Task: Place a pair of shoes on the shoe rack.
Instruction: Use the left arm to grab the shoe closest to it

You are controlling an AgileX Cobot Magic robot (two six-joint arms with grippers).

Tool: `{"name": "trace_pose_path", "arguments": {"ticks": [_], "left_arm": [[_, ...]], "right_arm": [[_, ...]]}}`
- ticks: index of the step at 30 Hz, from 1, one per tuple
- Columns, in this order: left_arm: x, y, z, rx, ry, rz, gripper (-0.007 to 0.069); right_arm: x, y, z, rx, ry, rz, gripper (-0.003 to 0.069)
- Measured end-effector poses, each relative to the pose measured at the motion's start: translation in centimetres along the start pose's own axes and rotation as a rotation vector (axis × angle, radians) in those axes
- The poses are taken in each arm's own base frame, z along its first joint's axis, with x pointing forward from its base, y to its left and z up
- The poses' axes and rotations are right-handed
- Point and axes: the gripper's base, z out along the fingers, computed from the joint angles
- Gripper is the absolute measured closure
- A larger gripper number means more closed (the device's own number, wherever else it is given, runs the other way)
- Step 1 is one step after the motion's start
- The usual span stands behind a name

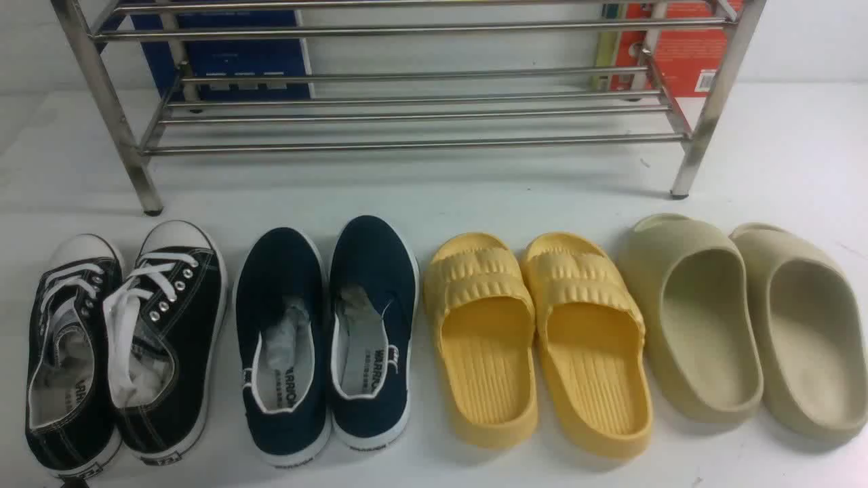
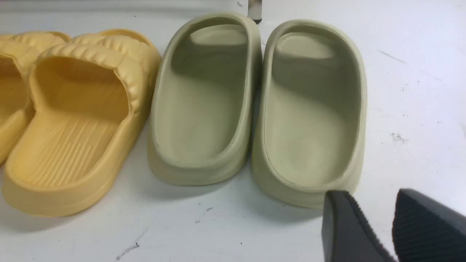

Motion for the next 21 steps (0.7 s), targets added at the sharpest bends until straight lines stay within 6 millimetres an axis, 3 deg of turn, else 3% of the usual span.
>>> {"name": "trace_pose_path", "arguments": {"ticks": [10,16,21], "left_arm": [[-0.5,-0.1,0.0,0.017,-0.055,-0.030,0.0386],[-1.8,-1.0,-0.2,0.163,-0.167,-0.533,0.0386],[-2.6,-1.1,-0.5,0.206,-0.233,-0.653,0.0396]], "right_arm": [[0.0,0.0,0.0,0.000,0.000,0.000,0.0419],[0.0,0.0,0.0,0.000,0.000,0.000,0.0419],[0.0,0.0,0.0,0.000,0.000,0.000,0.0419]]}}
